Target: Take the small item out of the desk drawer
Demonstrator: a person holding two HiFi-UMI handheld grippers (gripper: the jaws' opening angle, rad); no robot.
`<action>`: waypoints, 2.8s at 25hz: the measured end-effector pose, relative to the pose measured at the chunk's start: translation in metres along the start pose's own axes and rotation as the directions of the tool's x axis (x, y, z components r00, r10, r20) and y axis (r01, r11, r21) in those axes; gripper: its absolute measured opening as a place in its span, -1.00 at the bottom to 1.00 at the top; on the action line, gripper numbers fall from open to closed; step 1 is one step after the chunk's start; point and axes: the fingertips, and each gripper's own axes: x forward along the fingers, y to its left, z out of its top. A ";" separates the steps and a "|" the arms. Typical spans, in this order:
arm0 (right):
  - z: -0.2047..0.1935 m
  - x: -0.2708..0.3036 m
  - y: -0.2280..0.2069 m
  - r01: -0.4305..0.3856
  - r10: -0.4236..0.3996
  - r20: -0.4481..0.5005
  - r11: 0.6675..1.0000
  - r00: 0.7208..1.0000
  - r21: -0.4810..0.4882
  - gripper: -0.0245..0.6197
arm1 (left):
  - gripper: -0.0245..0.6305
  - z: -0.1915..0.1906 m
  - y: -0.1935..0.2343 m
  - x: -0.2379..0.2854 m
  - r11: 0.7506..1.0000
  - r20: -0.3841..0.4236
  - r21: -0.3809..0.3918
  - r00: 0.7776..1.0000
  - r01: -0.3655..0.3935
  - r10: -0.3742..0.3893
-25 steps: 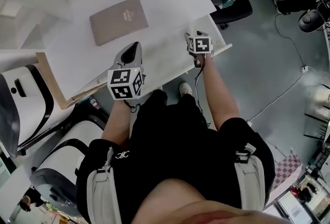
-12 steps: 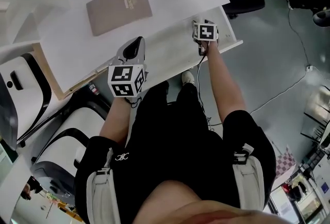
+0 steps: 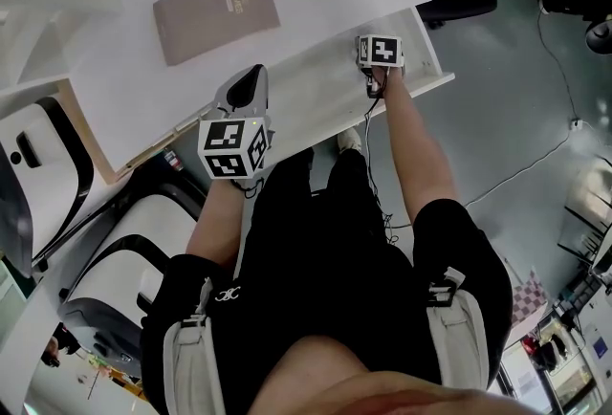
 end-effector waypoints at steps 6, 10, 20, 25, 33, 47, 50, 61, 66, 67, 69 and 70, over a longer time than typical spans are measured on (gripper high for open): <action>-0.005 0.000 -0.004 -0.010 0.010 -0.012 1.000 1.000 0.002 -0.52 | -0.88 0.000 -0.007 -0.001 1.000 0.001 0.009 1.000 0.011 -0.011; 0.003 -0.016 -0.002 -0.020 0.020 0.028 1.000 0.999 -0.012 -0.54 | -0.88 0.003 -0.011 -0.007 1.000 0.014 0.015 1.000 0.016 -0.016; 0.014 -0.094 -0.002 -0.062 0.040 0.151 0.988 0.988 0.141 -0.55 | -0.88 0.017 -0.039 -0.016 0.998 0.057 0.036 0.997 0.056 -0.058; 0.026 -0.158 -0.002 -0.104 0.057 0.324 0.986 0.944 0.129 -0.55 | -0.88 0.024 -0.065 -0.029 0.995 0.070 0.059 0.994 0.082 -0.086; 0.059 -0.275 -0.007 -0.090 0.031 0.584 0.993 0.811 0.073 -0.56 | -0.88 0.068 -0.113 -0.039 0.979 0.146 0.146 0.975 0.143 -0.165; 0.073 -0.482 0.010 0.053 0.007 0.883 0.998 0.470 -0.037 -0.58 | -0.88 0.152 -0.197 -0.076 0.936 0.278 0.301 0.922 0.184 -0.270; 0.066 -0.507 -0.001 0.080 -0.015 0.909 0.997 0.415 -0.020 -0.58 | -0.88 0.161 -0.207 -0.082 0.937 0.306 0.300 0.913 0.176 -0.270; 0.045 -0.548 -0.032 0.042 -0.005 0.938 0.999 0.346 -0.011 -0.58 | -0.88 0.168 -0.245 -0.095 0.941 0.353 0.300 0.898 0.157 -0.262; 0.034 -0.553 -0.036 0.026 0.005 0.937 1.000 0.349 -0.015 -0.58 | -0.88 0.167 -0.257 -0.102 0.941 0.354 0.305 0.899 0.150 -0.258; 0.033 -0.552 -0.037 0.024 0.006 0.936 1.000 0.351 -0.015 -0.58 | -0.88 0.166 -0.258 -0.102 0.940 0.353 0.305 0.900 0.150 -0.258; 0.030 -0.552 -0.037 0.021 0.009 0.935 1.000 0.354 -0.018 -0.58 | -0.88 0.165 -0.261 -0.102 0.940 0.350 0.307 0.900 0.150 -0.258; 0.028 -0.551 -0.037 0.020 0.011 0.935 1.000 0.355 -0.020 -0.58 | -0.88 0.164 -0.262 -0.103 0.940 0.350 0.307 0.901 0.150 -0.258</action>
